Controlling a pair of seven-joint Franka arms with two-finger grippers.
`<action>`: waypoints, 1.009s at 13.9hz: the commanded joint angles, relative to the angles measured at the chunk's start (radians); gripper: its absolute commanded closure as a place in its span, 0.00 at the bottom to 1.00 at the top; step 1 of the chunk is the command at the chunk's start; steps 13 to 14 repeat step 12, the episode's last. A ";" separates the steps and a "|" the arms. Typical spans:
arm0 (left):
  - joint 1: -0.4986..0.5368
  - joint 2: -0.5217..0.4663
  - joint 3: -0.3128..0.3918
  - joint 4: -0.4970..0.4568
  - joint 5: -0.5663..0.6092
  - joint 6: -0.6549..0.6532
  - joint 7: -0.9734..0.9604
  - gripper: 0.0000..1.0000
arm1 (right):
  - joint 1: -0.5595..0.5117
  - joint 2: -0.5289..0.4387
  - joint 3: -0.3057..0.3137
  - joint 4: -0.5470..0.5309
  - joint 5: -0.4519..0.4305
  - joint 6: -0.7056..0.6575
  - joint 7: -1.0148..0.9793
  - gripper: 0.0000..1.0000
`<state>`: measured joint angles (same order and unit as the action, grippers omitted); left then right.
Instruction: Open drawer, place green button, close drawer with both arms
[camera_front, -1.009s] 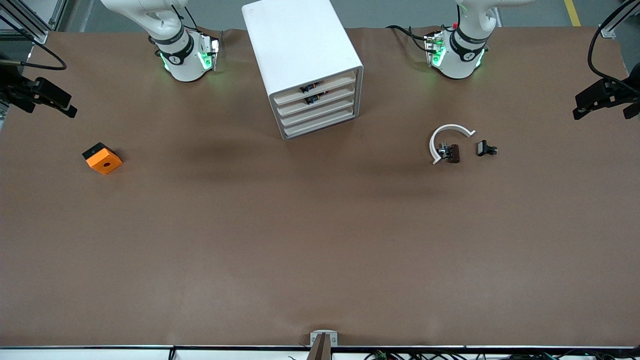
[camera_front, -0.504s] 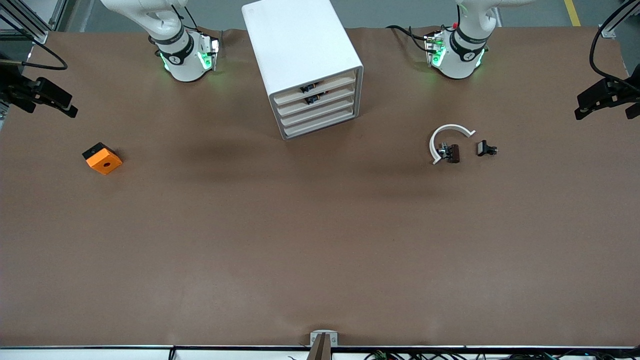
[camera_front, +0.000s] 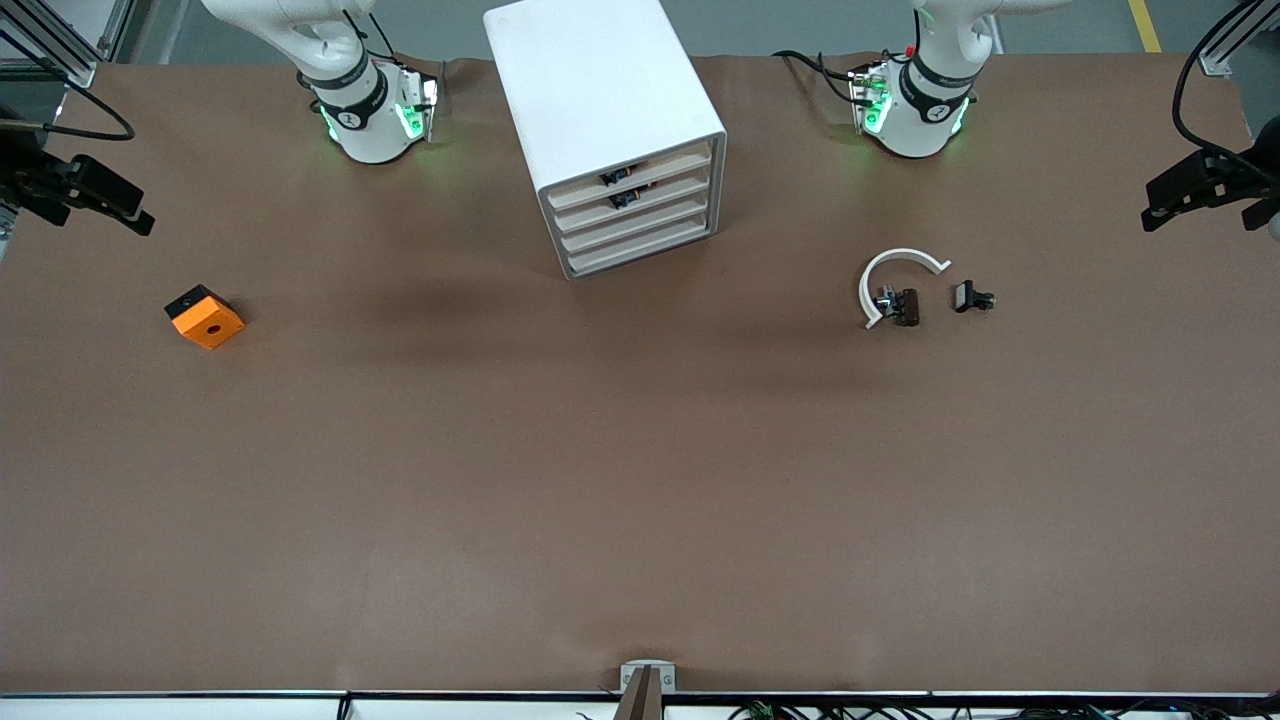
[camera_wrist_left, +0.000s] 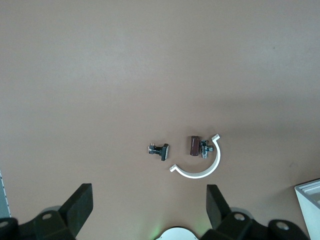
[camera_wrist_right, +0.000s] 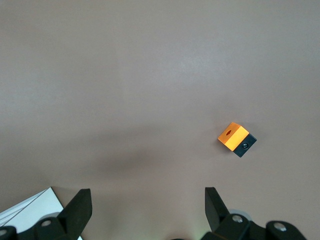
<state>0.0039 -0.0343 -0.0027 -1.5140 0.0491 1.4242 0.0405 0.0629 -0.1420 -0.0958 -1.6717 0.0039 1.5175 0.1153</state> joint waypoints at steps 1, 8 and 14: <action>0.002 -0.056 -0.006 -0.064 -0.040 0.027 -0.027 0.00 | -0.009 0.010 0.010 0.021 -0.019 -0.013 -0.009 0.00; -0.004 -0.072 -0.059 -0.111 -0.043 0.081 -0.111 0.00 | -0.011 0.012 0.010 0.020 -0.019 -0.017 -0.005 0.00; -0.004 -0.055 -0.060 -0.084 -0.044 0.081 -0.111 0.00 | -0.008 0.010 0.011 0.024 -0.016 -0.036 0.000 0.00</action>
